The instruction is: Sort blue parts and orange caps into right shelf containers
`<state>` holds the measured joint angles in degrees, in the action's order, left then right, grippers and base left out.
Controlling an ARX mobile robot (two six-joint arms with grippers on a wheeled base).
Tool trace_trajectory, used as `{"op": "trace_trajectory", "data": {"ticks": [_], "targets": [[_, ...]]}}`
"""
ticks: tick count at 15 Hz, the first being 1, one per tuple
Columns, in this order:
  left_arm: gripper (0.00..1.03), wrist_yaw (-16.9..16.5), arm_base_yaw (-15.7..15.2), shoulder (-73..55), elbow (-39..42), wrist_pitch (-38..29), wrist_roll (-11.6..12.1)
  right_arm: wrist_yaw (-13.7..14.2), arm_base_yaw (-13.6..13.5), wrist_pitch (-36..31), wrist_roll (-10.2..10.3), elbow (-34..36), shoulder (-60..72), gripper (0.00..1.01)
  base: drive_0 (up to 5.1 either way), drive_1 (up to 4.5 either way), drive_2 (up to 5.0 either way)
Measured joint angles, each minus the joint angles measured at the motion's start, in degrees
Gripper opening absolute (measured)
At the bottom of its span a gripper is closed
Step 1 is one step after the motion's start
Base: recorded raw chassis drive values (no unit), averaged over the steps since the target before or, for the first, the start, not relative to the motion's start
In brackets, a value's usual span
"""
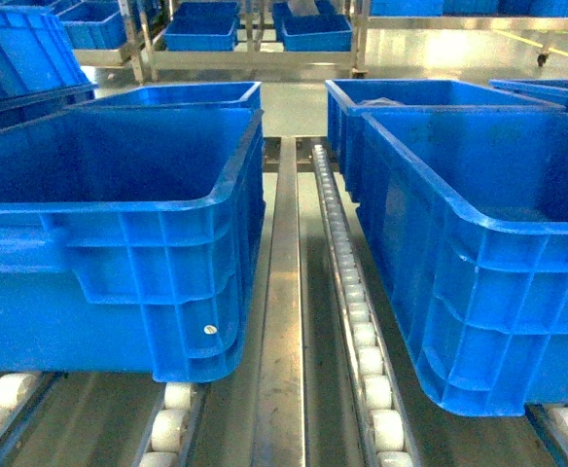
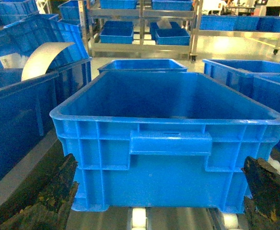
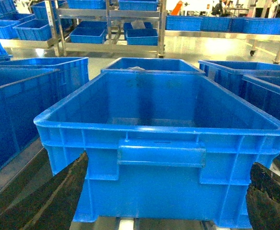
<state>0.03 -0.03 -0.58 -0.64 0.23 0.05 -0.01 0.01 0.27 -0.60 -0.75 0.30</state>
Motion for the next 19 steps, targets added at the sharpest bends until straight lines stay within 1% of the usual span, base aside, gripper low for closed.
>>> {"op": "trace_trajectory", "data": {"ticks": [2, 19], "targets": [[0.98, 0.02, 0.0, 0.0, 0.0, 0.02, -0.02, 0.0, 0.0, -0.02, 0.0, 0.0, 0.0, 0.98, 0.0, 0.0, 0.0], [0.98, 0.0, 0.0, 0.0, 0.0, 0.0, -0.02, 0.0, 0.0, 0.0, 0.0, 0.0, 0.0, 0.98, 0.0, 0.0, 0.0]]}}
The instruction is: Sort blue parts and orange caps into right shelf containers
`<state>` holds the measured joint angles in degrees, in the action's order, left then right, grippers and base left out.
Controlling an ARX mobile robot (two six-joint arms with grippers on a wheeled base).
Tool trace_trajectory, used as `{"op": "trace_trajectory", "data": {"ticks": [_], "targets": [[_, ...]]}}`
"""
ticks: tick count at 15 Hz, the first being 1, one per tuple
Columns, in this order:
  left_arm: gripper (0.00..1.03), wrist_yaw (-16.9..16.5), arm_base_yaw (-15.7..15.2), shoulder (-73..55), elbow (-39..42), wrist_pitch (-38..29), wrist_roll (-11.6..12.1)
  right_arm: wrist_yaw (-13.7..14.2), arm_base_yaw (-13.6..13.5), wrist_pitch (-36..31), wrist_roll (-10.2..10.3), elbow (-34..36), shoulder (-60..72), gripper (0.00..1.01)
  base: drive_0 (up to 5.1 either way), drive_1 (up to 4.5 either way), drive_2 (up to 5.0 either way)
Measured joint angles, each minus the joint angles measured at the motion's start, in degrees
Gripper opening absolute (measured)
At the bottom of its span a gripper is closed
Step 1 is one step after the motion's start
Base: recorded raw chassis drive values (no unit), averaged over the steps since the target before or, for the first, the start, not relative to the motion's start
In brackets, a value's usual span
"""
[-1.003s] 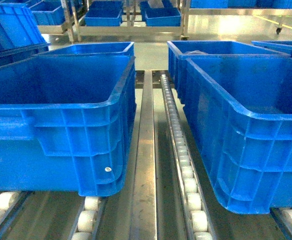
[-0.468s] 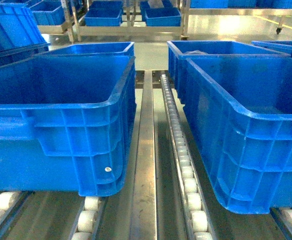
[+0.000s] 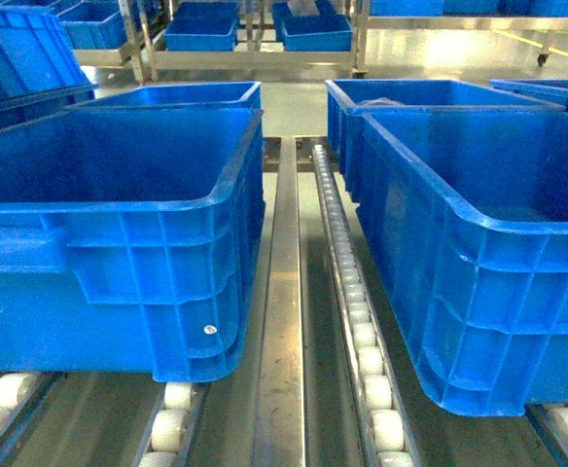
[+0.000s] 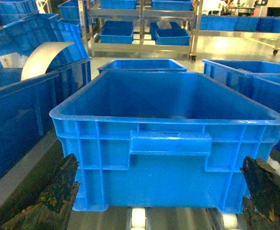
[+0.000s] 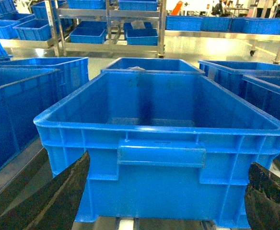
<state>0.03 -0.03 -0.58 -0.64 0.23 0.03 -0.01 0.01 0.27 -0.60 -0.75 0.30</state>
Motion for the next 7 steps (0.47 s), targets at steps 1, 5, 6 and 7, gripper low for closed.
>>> {"op": "trace_trajectory", "data": {"ticks": [1, 5, 6, 7], "targets": [[0.98, 0.0, 0.0, 0.0, 0.0, 0.0, 0.0, 0.0, 0.0, 0.0, 0.0, 0.0, 0.0, 0.98, 0.0, 0.0, 0.0], [0.98, 0.0, 0.0, 0.0, 0.0, 0.02, 0.0, 0.0, 0.0, 0.0, 0.0, 0.0, 0.0, 0.98, 0.0, 0.0, 0.0], [0.98, 0.0, 0.0, 0.0, 0.0, 0.0, 0.0, 0.0, 0.0, 0.0, 0.0, 0.0, 0.0, 0.98, 0.0, 0.0, 0.0], [0.98, 0.0, 0.0, 0.0, 0.0, 0.0, 0.0, 0.0, 0.0, 0.0, 0.0, 0.0, 0.0, 0.98, 0.0, 0.0, 0.0]]}}
